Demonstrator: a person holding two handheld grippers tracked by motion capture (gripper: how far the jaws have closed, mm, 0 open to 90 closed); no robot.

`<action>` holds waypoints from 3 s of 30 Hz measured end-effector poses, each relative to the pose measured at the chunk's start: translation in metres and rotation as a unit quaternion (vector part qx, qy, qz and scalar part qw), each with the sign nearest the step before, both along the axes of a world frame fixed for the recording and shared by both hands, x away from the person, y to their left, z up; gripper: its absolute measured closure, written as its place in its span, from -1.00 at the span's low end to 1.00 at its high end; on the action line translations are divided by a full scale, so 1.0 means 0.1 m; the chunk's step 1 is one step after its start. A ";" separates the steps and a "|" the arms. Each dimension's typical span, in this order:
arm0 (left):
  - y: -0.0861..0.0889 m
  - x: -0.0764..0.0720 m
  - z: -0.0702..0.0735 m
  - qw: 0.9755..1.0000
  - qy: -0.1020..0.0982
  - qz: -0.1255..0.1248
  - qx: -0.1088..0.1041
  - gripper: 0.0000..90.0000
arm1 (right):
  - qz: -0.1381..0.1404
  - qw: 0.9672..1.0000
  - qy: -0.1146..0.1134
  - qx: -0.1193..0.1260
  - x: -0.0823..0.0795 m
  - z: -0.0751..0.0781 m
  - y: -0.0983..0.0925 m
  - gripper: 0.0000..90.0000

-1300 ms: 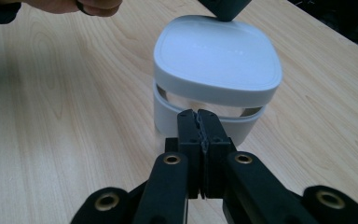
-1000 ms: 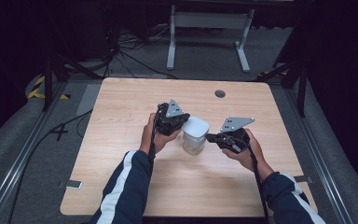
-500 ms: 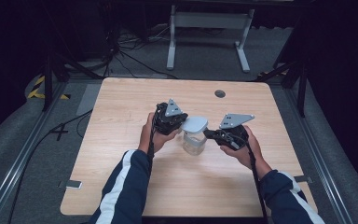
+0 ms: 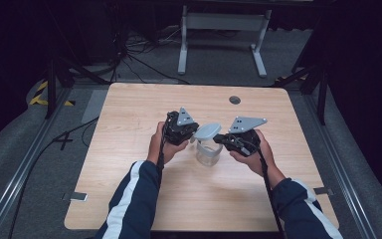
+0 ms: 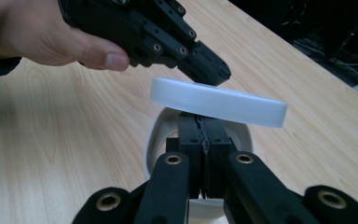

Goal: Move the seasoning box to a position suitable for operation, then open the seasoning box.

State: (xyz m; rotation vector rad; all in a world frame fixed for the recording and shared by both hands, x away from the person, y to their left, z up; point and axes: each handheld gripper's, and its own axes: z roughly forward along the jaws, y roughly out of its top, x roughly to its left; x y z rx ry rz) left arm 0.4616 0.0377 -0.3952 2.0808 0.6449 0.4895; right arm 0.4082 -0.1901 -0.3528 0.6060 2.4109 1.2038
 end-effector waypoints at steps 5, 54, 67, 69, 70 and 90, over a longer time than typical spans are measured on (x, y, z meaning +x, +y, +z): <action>0.04 -0.01 -0.01 1.000 0.003 0.000 0.009 0.93 | -0.002 1.000 -0.011 0.006 0.03 0.05 0.05 0.98; 1.46 -1.08 -0.62 0.996 0.047 0.028 0.065 0.33 | -0.030 0.999 -0.034 0.016 0.16 0.10 0.07 0.91; 1.61 -1.12 -0.76 0.996 0.059 0.026 0.059 -0.02 | -0.023 0.999 -0.039 -0.012 0.07 0.16 -0.07 0.79; 1.62 -1.12 -0.79 0.996 0.065 0.027 0.059 -0.04 | -0.024 0.999 -0.039 -0.015 0.05 0.16 -0.10 0.75; 1.62 -1.12 -0.79 0.996 0.067 0.029 0.060 -0.09 | -0.025 0.999 -0.040 -0.014 0.04 0.17 -0.12 0.74; 1.66 -1.07 -0.85 0.993 0.102 0.049 0.034 -0.44 | -0.037 0.998 -0.036 -0.031 -0.22 0.13 -0.57 0.29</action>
